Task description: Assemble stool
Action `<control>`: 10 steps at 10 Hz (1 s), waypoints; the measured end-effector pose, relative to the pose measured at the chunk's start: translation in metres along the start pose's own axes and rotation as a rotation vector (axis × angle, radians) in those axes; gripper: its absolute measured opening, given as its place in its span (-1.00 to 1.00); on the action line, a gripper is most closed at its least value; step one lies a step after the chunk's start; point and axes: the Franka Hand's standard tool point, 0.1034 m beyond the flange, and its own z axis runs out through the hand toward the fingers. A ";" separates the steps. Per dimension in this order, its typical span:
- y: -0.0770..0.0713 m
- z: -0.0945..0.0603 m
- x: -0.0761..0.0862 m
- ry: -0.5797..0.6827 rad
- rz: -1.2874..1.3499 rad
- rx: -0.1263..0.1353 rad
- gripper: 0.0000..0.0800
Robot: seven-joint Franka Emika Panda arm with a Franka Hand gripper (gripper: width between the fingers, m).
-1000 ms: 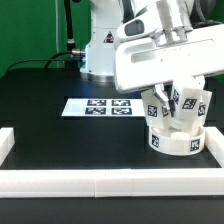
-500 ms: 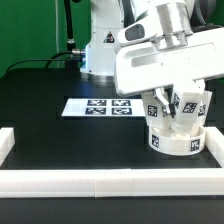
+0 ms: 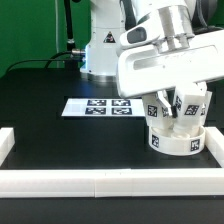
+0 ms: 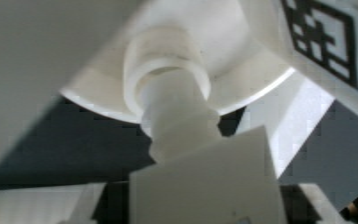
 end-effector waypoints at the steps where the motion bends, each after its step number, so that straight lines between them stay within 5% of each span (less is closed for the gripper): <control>1: 0.000 0.000 0.000 0.000 0.000 0.000 -0.19; 10: 0.004 0.003 0.008 0.002 0.004 -0.002 -0.19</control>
Offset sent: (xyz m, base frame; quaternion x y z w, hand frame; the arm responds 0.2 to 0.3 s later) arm 0.0024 -0.0020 -0.0024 -0.0289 0.0156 -0.0129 0.9994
